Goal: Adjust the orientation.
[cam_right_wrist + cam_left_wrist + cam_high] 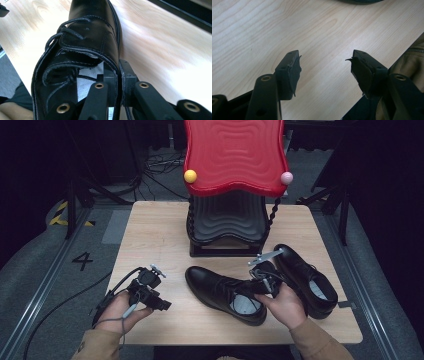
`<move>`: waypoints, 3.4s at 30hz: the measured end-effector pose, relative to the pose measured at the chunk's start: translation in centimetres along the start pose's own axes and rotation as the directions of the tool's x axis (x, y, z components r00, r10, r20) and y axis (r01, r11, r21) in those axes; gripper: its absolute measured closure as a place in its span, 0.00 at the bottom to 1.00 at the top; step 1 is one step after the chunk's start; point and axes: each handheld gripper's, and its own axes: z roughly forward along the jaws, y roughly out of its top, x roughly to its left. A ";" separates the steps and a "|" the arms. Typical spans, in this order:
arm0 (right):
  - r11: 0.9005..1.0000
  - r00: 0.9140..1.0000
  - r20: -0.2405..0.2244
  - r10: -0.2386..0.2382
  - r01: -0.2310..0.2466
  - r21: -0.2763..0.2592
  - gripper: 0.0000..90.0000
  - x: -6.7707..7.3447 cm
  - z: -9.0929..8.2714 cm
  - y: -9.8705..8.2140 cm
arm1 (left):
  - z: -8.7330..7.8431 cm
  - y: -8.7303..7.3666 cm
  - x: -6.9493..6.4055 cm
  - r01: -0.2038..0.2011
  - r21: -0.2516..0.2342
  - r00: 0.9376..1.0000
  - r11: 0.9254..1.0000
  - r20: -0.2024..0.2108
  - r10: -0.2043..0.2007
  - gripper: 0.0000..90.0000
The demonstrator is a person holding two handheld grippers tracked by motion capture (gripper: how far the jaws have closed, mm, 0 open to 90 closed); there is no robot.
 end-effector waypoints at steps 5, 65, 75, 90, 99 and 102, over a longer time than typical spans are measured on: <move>0.998 0.998 0.026 0.058 -0.057 -0.011 0.95 -0.9 -1.1 -1.3 | 0.4 1.5 -0.4 -0.034 0.005 0.999 0.999 0.008 0.034 0.45; 0.926 0.923 0.251 0.292 -0.338 0.167 0.55 -11.7 -10.6 -7.7 | 1.5 4.5 -0.6 -0.081 0.010 0.996 0.997 0.023 0.081 0.44; 0.930 0.934 0.243 0.262 -0.311 0.196 0.68 -12.5 -7.3 -7.7 | 1.6 4.5 -0.6 -0.085 0.010 0.996 0.996 0.027 0.085 0.44; 0.971 0.946 0.269 0.181 -0.215 0.101 0.95 -11.1 -8.6 -6.8 | 1.4 4.3 -0.6 -0.084 0.007 0.996 0.996 0.024 0.083 0.44; 0.983 0.970 0.213 0.117 -0.143 0.112 0.95 -8.1 -9.5 -5.8 | 1.5 4.6 -0.7 -0.089 0.005 0.996 0.996 0.029 0.089 0.44; 0.987 0.977 0.195 0.091 -0.115 0.115 0.95 -7.1 -9.3 -5.4 | 1.5 4.6 -0.7 -0.088 0.010 0.996 0.996 0.026 0.088 0.44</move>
